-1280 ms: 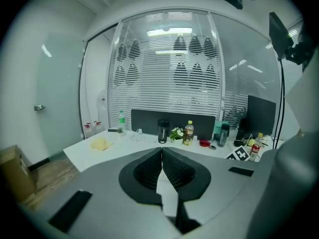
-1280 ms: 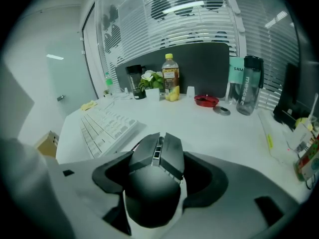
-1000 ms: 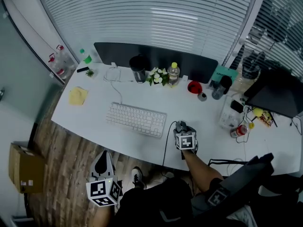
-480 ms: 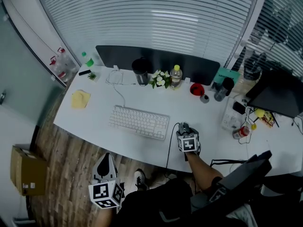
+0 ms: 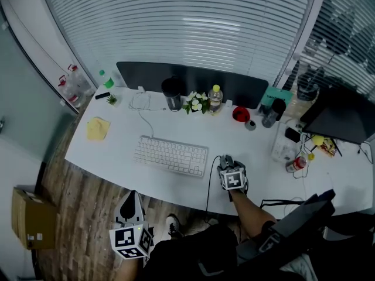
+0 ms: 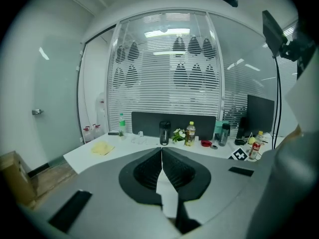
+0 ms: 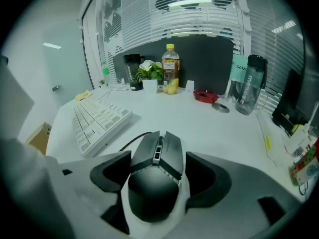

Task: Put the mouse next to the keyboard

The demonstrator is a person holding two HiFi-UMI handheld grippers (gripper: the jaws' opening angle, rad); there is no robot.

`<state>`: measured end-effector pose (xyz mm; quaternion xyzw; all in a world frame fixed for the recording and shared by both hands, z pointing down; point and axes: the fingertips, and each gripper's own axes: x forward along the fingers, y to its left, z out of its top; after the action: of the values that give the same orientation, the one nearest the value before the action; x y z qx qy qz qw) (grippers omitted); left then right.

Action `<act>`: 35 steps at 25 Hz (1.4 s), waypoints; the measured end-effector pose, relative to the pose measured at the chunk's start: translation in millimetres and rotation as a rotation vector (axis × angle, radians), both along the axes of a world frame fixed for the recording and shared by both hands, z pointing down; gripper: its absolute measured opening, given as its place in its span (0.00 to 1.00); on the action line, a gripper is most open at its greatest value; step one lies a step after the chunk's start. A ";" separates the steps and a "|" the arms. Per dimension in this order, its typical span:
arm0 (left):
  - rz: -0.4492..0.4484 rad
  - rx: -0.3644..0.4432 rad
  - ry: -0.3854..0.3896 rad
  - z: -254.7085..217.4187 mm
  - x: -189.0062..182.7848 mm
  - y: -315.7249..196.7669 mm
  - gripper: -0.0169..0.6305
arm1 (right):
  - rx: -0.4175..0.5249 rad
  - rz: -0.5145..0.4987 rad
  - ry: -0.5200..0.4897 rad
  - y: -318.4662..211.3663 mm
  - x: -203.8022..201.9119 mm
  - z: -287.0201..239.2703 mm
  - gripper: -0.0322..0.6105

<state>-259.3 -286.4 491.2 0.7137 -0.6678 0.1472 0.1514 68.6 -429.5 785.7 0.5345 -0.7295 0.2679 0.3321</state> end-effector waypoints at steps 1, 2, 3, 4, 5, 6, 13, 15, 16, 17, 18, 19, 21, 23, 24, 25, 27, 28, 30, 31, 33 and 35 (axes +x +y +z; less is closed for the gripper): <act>0.009 0.002 0.003 0.1 0.5 -2.3 0.07 | 0.003 0.007 0.000 1.7 1.0 -3.1 0.58; 0.019 0.005 0.005 0.1 1.4 -5.7 0.07 | 0.008 0.017 -0.004 2.7 1.7 -7.8 0.59; 0.032 0.009 0.007 -0.7 2.7 -10.0 0.07 | 0.016 0.025 -0.014 2.9 1.5 -14.2 0.59; 0.046 0.015 0.007 -2.4 4.1 -14.3 0.07 | 0.026 0.030 -0.027 3.0 0.0 -22.1 0.60; 0.060 0.022 0.007 -5.0 5.7 -18.1 0.07 | 0.038 0.029 -0.041 2.9 -2.6 -31.5 0.60; 0.074 0.030 0.007 -8.0 7.6 -21.6 0.07 | 0.054 0.023 -0.055 2.6 -5.7 -42.2 0.60; 0.218 0.083 0.056 -27.5 38.8 -50.1 0.07 | 0.210 0.014 -0.152 8.2 -9.9 -144.6 0.57; 0.283 0.129 0.048 -39.8 49.8 -59.1 0.07 | 0.279 0.011 -0.177 7.7 -11.1 -182.7 0.56; 0.308 0.154 0.051 -45.9 54.9 -61.9 0.07 | 0.321 0.015 -0.182 8.8 -9.7 -203.3 0.54; 0.324 0.178 0.055 -52.0 58.9 -63.6 0.07 | 0.362 0.018 -0.185 11.2 -8.3 -223.4 0.50; 0.334 0.198 0.058 -57.7 62.3 -64.7 0.07 | 0.396 0.017 -0.189 14.7 -8.0 -241.9 0.47; 0.347 0.213 0.063 -63.3 65.7 -65.9 0.07 | 0.419 0.010 -0.196 18.8 -9.2 -258.1 0.47; 0.385 0.233 0.083 -74.7 73.5 -69.1 0.07 | 0.447 -0.012 -0.214 27.8 -14.0 -285.5 0.48; 0.427 0.249 0.107 -85.9 79.6 -72.7 0.07 | 0.481 -0.022 -0.225 37.3 -16.7 -310.7 0.48; 0.445 0.249 0.123 -90.0 80.8 -74.3 0.07 | 0.505 -0.017 -0.228 42.4 -16.7 -323.3 0.47; 0.460 0.239 0.144 -92.8 81.2 -75.7 0.07 | 0.533 -0.003 -0.230 47.8 -15.6 -336.2 0.46; 0.480 0.208 0.183 -95.9 81.7 -77.7 0.07 | 0.595 0.033 -0.233 59.9 -10.8 -362.1 0.42; 0.486 0.198 0.191 -97.5 83.0 -78.3 0.07 | 0.623 0.045 -0.235 66.1 -8.2 -374.6 0.38; 0.506 0.201 0.174 -102.8 88.7 -79.3 0.07 | 0.664 0.047 -0.239 76.2 -5.2 -397.1 0.36; 0.520 0.209 0.151 -105.3 92.3 -79.4 0.07 | 0.675 0.040 -0.240 80.7 -5.4 -405.9 0.36; 0.559 0.220 0.117 -108.4 100.5 -78.1 0.07 | 0.687 0.027 -0.241 90.2 -7.8 -418.4 0.33; 0.589 0.226 0.129 -112.4 106.4 -76.5 0.07 | 0.700 0.025 -0.245 99.1 -11.0 -428.4 0.28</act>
<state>-152.9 -362.9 378.8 0.8965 -0.4337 0.0640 0.0640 57.7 -330.4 357.4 0.5884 -0.8049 0.0683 0.0361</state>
